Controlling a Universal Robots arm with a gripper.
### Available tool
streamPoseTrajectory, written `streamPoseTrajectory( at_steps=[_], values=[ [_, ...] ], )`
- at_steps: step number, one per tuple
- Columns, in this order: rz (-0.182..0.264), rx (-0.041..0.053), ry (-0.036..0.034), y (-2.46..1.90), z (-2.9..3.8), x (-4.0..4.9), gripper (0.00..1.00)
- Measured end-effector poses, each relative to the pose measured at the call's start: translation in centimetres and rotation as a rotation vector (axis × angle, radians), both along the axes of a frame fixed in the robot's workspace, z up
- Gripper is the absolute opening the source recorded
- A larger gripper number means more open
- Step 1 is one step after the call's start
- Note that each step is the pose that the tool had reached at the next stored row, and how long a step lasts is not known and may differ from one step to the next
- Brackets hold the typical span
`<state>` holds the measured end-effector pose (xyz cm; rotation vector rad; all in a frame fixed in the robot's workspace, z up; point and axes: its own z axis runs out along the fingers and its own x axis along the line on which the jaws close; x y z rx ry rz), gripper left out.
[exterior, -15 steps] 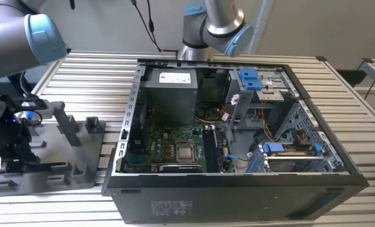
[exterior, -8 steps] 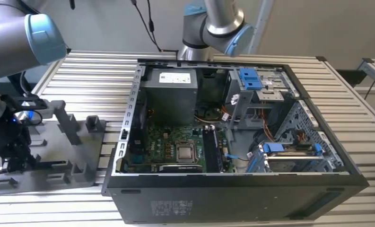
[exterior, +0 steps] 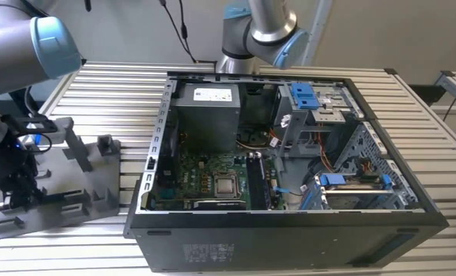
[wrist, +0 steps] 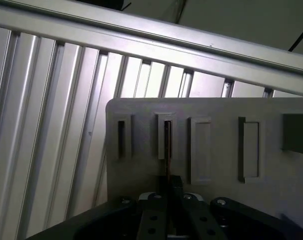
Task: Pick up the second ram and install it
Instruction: 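Pick up the second ram and move it above second insertion slot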
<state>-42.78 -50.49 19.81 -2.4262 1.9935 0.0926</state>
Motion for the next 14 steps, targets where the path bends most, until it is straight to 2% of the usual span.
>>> streamPoseTrajectory(
  at_steps=[14],
  values=[
    [0.0,0.0001,0.0,0.17,0.0,0.0,0.14]
  ],
)
